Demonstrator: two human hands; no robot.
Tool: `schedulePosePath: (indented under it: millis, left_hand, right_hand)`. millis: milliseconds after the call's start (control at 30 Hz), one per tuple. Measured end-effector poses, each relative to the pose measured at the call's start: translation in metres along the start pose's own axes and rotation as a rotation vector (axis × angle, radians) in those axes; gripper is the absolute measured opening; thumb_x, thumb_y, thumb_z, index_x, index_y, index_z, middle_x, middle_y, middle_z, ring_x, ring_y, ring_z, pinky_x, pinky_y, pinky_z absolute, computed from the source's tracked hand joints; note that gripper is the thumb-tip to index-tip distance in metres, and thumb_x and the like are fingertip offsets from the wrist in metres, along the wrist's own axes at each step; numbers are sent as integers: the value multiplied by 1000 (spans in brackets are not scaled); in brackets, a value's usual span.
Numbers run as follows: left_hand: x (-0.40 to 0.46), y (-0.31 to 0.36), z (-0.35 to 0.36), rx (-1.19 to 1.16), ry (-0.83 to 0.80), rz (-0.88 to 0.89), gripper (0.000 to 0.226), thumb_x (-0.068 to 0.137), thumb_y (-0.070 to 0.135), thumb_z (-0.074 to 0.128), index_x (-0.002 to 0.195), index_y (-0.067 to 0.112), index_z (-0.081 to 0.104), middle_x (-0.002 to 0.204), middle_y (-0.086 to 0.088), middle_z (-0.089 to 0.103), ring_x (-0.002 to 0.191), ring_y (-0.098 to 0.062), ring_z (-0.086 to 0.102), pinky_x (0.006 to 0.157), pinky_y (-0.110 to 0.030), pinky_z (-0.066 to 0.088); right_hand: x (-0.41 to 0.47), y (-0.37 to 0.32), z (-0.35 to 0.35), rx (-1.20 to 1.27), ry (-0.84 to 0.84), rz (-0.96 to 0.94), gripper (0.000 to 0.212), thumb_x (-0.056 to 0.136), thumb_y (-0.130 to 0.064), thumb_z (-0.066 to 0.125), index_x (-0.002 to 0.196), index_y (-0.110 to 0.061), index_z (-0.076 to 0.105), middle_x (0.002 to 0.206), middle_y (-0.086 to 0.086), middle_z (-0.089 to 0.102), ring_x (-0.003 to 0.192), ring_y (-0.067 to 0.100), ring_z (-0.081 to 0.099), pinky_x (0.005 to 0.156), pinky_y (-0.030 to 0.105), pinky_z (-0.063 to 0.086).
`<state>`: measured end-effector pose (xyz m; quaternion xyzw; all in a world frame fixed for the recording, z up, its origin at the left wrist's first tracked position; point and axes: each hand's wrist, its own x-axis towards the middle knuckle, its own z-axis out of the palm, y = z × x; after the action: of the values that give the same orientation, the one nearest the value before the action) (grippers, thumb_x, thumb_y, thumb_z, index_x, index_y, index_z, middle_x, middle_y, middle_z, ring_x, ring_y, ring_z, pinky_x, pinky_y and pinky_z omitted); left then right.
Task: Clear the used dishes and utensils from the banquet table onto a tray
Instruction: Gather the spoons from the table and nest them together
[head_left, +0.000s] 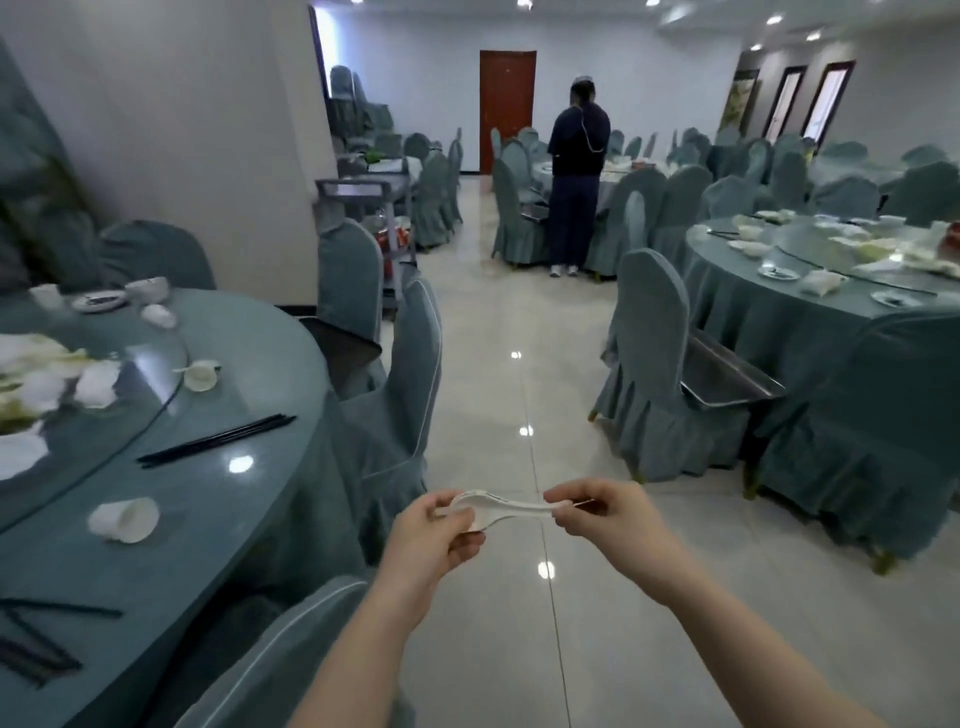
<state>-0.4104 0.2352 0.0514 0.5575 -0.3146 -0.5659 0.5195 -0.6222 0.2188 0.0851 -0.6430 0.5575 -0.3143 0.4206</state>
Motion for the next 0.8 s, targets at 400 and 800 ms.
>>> schedulePosePath:
  millis: [400,800]
  left_hand:
    - [240,96,61,-82,394,128,6,88,0,60,91,0,65,80,-14,72,62,-16,68,60,-23,57]
    - [485,171,38,-172,650,204,11,88,3,62,96,3,68,87,-12,73,71,-15,71,62,-21,55]
  right_hand:
    - [346,-8,-25,-661,-323,-663,32,98,-23,47,128,-30,55,114,-9,60,105,10,51,86,15,37]
    - [649,-62,9,-641,-533,-884,20,92,-19,52,107,-26,64,95,-5,65,85,11,54,71,22,37]
